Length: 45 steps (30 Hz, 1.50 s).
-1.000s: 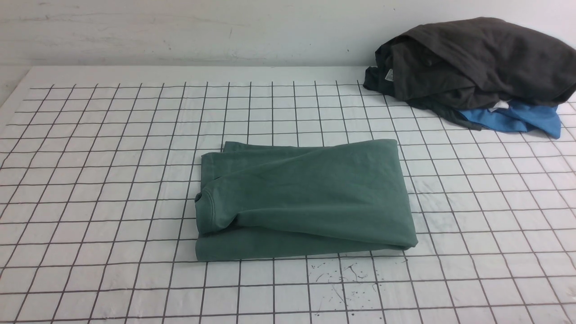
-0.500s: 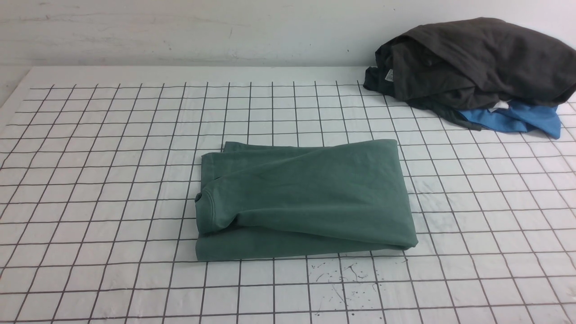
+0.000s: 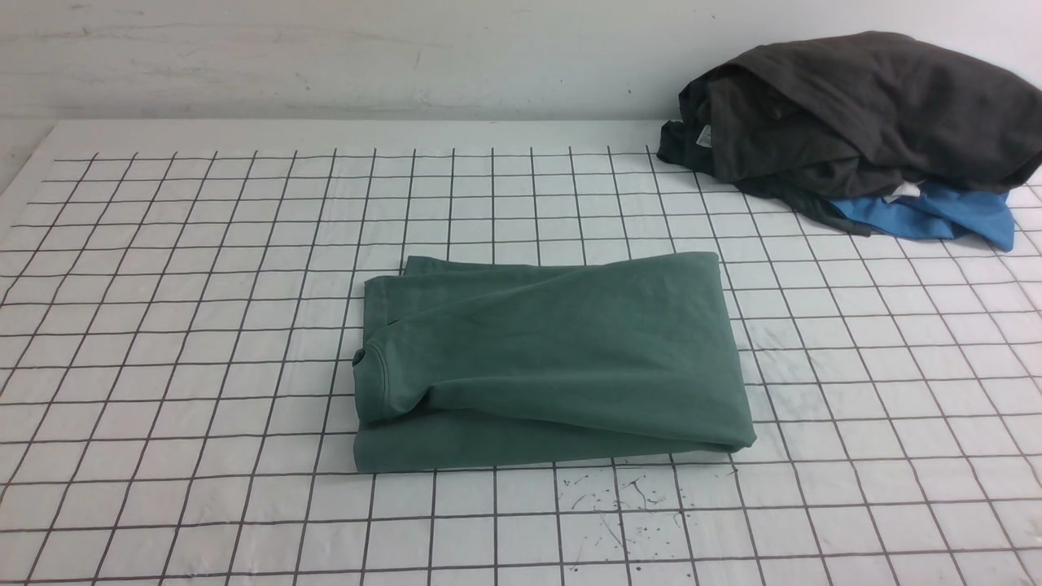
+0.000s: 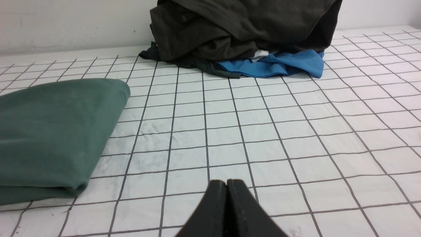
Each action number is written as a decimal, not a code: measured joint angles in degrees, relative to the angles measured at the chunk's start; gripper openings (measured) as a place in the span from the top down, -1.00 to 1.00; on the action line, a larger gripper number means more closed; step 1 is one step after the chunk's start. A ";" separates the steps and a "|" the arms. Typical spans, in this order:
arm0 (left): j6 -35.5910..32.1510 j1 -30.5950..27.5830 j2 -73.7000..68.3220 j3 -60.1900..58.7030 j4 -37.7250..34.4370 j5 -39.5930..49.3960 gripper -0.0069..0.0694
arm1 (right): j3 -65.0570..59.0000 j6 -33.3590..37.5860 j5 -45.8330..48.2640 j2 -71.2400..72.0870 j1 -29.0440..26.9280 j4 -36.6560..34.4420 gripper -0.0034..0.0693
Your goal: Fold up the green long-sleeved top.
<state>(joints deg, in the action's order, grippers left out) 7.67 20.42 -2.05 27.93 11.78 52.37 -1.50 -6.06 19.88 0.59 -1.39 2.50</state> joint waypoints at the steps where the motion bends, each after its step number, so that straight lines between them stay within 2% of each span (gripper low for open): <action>1: 0.00 0.00 0.00 0.00 0.00 0.00 0.84 | 0.00 0.00 0.00 0.00 0.00 0.00 0.94; 13: 0.06 0.00 0.00 -0.55 1.21 -0.46 0.84 | 0.00 0.00 0.00 0.00 0.00 0.00 0.94; 17: 0.24 0.00 0.00 -2.65 -2.11 -6.61 0.84 | 0.00 0.00 0.00 0.00 0.00 0.00 0.94; 19: 0.24 -0.74 0.00 -5.50 -3.45 -13.82 0.84 | 0.00 0.00 0.00 0.00 0.00 0.00 0.94; 21: -0.04 -2.53 0.00 -7.75 -4.18 -18.99 0.84 | 0.00 0.00 0.02 0.00 0.00 0.00 0.94; 25: -3.28 -9.61 0.00 -14.38 -7.47 -28.82 0.84 | 0.00 0.00 0.02 0.00 0.00 0.00 0.94; 28: -6.85 -15.44 0.00 -18.86 -11.34 -33.70 0.84 | 0.00 0.00 0.02 0.00 0.00 0.00 0.94; 31: -9.49 -18.67 0.86 -22.87 -14.15 -36.00 0.84 | 0.00 0.00 0.02 0.00 0.00 0.00 0.94; 37: -11.97 -20.50 2.67 -29.39 -15.00 -36.23 0.84 | 0.01 0.00 0.13 0.00 0.00 0.00 0.94; 45: -12.10 -20.56 2.67 -29.25 -15.33 -31.57 0.84 | 0.01 0.00 0.17 0.00 0.00 0.00 0.94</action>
<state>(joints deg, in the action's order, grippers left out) -4.42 -0.14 0.62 -1.32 -3.56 20.79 -1.50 -6.06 20.05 0.59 -1.39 2.50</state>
